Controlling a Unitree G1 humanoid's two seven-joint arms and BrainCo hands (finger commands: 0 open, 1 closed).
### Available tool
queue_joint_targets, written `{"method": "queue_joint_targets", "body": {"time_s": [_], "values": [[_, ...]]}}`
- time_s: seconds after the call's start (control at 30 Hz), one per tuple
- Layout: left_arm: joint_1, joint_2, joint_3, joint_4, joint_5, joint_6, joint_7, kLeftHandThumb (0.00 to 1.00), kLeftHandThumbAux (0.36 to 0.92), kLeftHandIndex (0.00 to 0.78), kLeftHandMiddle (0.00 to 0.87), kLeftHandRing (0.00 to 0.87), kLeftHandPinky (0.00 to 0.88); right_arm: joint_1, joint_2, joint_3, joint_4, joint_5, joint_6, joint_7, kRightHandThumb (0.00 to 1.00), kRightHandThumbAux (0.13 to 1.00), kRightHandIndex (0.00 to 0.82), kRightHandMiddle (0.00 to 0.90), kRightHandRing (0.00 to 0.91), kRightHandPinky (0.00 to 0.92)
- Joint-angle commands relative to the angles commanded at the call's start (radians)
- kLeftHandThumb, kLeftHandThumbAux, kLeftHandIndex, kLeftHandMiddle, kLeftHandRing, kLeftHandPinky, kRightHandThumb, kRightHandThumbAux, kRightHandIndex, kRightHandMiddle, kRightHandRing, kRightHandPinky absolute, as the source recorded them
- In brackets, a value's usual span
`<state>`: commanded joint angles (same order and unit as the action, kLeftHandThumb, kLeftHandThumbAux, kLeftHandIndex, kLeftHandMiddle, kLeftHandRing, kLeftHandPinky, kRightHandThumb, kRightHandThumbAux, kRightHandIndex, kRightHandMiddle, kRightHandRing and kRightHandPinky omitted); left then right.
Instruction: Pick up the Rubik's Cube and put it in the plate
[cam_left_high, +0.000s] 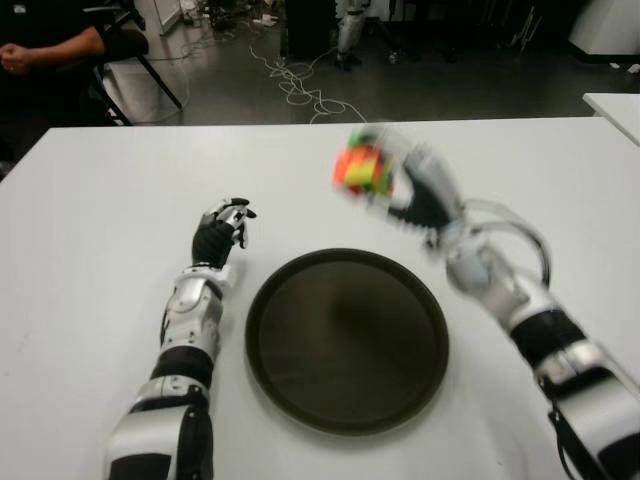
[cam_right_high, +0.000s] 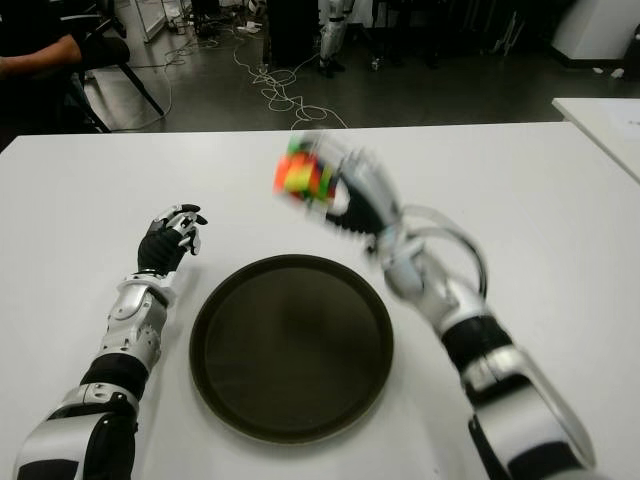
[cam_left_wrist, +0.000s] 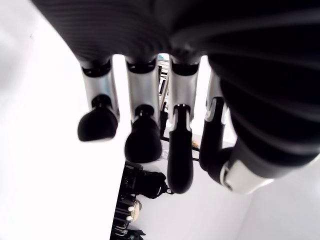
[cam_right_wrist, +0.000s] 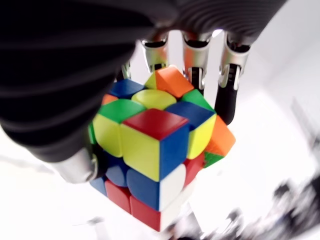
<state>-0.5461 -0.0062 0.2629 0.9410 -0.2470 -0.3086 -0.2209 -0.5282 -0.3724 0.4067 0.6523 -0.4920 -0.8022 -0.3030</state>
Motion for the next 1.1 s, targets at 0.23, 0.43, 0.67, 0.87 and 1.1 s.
{"method": "queue_joint_targets", "body": {"time_s": [0.23,0.43,0.67,0.87,1.1], "values": [[-0.002,0.003,0.001,0.008,-0.001,-0.003,0.002,0.856,0.657,0.423,0.549,0.767,0.796,0.05,-0.026,-0.023,-0.039,0.055,0.025,0.195,0.826,0.697,0.375,0.539,0.627,0.641],[0.001,0.011,-0.003,0.012,0.006,-0.012,-0.003,0.856,0.655,0.429,0.556,0.767,0.791,0.086,-0.029,-0.037,-0.053,0.094,0.032,0.299,0.827,0.695,0.38,0.546,0.642,0.65],[0.006,0.016,-0.013,0.006,0.015,-0.019,-0.005,0.856,0.654,0.434,0.56,0.77,0.791,0.122,-0.023,-0.044,-0.04,0.148,-0.002,0.386,0.828,0.695,0.382,0.55,0.646,0.651],[0.007,0.017,-0.017,0.005,0.019,-0.017,-0.007,0.856,0.655,0.43,0.56,0.767,0.791,0.148,0.014,-0.059,-0.019,0.194,-0.045,0.405,0.829,0.693,0.387,0.554,0.656,0.655],[0.007,0.013,-0.016,-0.001,0.019,-0.014,-0.004,0.856,0.655,0.429,0.558,0.765,0.793,0.147,0.062,-0.084,0.036,0.247,-0.136,0.425,0.828,0.693,0.388,0.549,0.649,0.64]]}}
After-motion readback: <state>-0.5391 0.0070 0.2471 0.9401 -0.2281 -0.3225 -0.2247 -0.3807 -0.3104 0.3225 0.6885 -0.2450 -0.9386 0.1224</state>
